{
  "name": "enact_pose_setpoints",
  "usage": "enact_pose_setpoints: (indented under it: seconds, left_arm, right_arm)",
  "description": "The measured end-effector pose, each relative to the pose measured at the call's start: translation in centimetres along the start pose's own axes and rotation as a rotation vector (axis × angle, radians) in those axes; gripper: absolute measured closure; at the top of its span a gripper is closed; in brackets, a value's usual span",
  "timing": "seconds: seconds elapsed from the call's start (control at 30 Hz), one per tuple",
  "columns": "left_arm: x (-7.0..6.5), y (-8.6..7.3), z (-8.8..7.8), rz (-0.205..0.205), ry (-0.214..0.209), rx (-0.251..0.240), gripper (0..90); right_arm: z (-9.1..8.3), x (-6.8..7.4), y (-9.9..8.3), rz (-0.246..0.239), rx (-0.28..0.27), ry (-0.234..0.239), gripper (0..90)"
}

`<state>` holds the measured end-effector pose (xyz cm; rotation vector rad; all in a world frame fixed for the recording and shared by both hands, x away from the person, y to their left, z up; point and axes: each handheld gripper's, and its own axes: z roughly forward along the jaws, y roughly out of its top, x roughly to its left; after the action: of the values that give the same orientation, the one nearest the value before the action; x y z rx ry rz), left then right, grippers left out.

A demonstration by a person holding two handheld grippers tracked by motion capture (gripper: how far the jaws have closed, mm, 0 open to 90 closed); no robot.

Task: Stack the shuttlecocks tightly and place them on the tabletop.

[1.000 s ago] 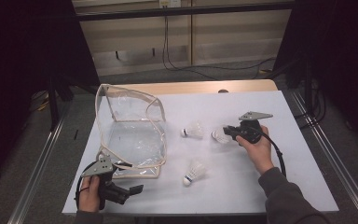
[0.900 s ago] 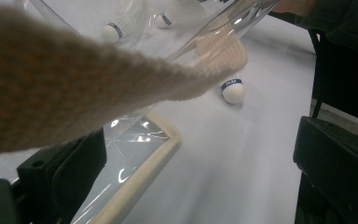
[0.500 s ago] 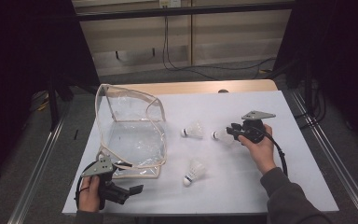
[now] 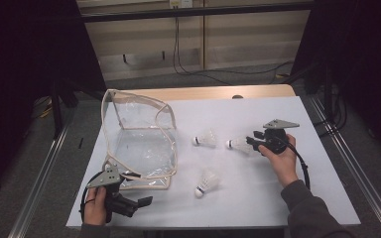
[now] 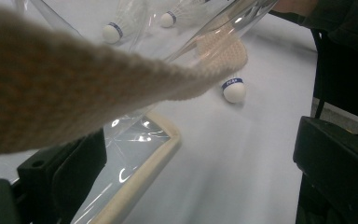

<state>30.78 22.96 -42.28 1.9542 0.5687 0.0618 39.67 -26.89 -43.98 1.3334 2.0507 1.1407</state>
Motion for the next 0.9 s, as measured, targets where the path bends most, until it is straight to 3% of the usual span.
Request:
enact_pose_setpoints:
  seconds: [0.5,0.9]
  left_arm:
    - [0.0,0.0,0.0,0.003,0.003,0.004,2.6]
    - [-0.1,0.0,0.0,0.000,0.006,0.000,2.6]
  right_arm:
    - [-1.1,-0.4,-0.2,0.008,0.008,-0.013,46.1]
    - [-2.4,-0.7,-0.6,0.027,-0.016,-0.022,37.6]
